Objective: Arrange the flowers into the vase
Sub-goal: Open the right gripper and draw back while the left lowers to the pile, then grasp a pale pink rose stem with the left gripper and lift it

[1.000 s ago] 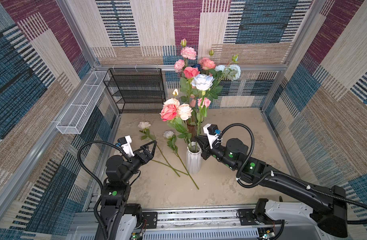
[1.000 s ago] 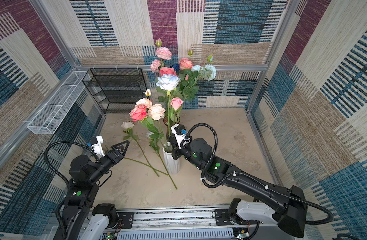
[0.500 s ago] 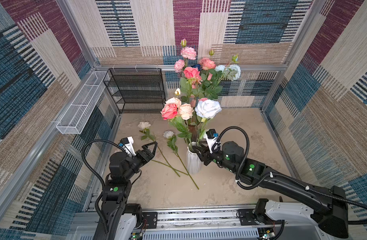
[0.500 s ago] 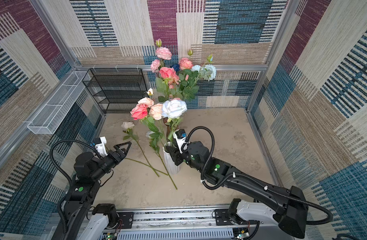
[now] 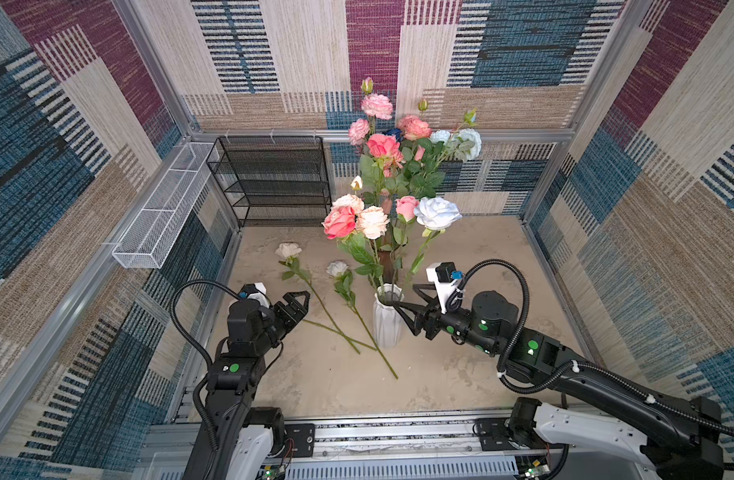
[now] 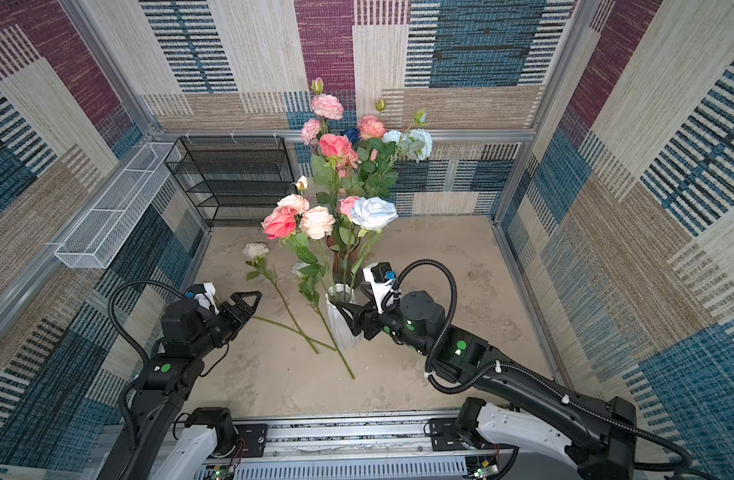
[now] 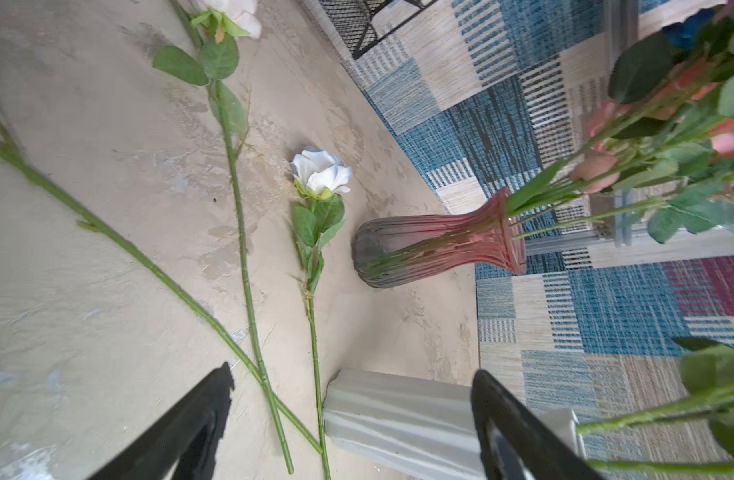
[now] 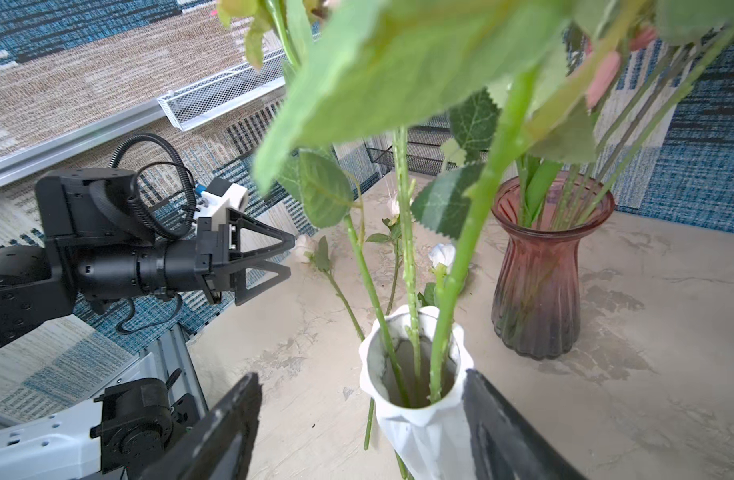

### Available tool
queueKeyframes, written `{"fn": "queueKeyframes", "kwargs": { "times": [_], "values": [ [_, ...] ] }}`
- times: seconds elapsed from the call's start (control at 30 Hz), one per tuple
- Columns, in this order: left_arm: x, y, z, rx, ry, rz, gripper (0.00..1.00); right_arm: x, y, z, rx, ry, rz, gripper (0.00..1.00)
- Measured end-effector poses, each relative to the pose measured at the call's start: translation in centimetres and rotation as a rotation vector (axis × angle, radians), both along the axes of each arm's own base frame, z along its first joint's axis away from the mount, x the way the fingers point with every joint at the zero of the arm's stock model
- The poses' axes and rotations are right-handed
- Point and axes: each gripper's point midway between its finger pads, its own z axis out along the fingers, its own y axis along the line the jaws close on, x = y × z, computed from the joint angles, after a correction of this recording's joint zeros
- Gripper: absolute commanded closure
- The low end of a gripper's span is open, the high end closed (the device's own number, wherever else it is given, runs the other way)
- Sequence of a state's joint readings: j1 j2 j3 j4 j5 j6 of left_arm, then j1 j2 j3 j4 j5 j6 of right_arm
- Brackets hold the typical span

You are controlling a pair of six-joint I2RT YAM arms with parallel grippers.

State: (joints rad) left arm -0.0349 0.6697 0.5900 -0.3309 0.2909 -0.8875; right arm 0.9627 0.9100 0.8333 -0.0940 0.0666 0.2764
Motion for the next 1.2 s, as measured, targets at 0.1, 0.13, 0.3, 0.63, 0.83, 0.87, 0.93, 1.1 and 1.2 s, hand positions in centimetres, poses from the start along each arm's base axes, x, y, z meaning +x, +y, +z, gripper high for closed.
{"fn": "queueKeyframes", "kwargs": {
  "times": [0.1, 0.13, 0.3, 0.63, 0.83, 0.87, 0.93, 1.1, 1.2],
  "values": [
    [0.0, 0.6, -1.5, 0.013, 0.055, 0.035, 0.13, -0.6, -0.6, 0.2, 0.018, 0.001, 0.007, 0.20],
    [0.0, 0.9, -2.0, 0.019, 0.074, 0.051, 0.16, -0.9, -0.8, 0.3, 0.022, 0.000, 0.012, 0.20],
    [-0.2, 3.0, -5.4, 0.069, 0.212, 0.173, 0.27, -1.8, -1.9, 1.0, 0.054, -0.002, 0.018, 0.20],
    [1.7, 6.2, -13.0, 0.143, 0.546, 0.314, 0.33, -2.7, -4.1, 2.9, 0.108, -0.032, -0.011, 0.21],
    [5.0, 8.0, -14.8, 0.148, 0.655, 0.361, 0.37, -3.3, -5.7, 3.3, 0.130, -0.041, -0.036, 0.21],
    [5.3, 8.4, -14.9, 0.152, 0.668, 0.372, 0.37, -3.4, -5.9, 3.4, 0.135, -0.042, -0.040, 0.21],
    [5.7, 9.1, -15.3, 0.163, 0.691, 0.394, 0.39, -3.5, -6.4, 3.4, 0.143, -0.042, -0.051, 0.21],
    [6.3, 10.4, -16.2, 0.182, 0.752, 0.424, 0.46, -3.7, -7.4, 3.6, 0.154, -0.043, -0.075, 0.21],
    [6.9, 10.6, -16.6, 0.186, 0.778, 0.427, 0.49, -3.7, -7.6, 3.3, 0.144, -0.038, -0.081, 0.21]
  ]
}}
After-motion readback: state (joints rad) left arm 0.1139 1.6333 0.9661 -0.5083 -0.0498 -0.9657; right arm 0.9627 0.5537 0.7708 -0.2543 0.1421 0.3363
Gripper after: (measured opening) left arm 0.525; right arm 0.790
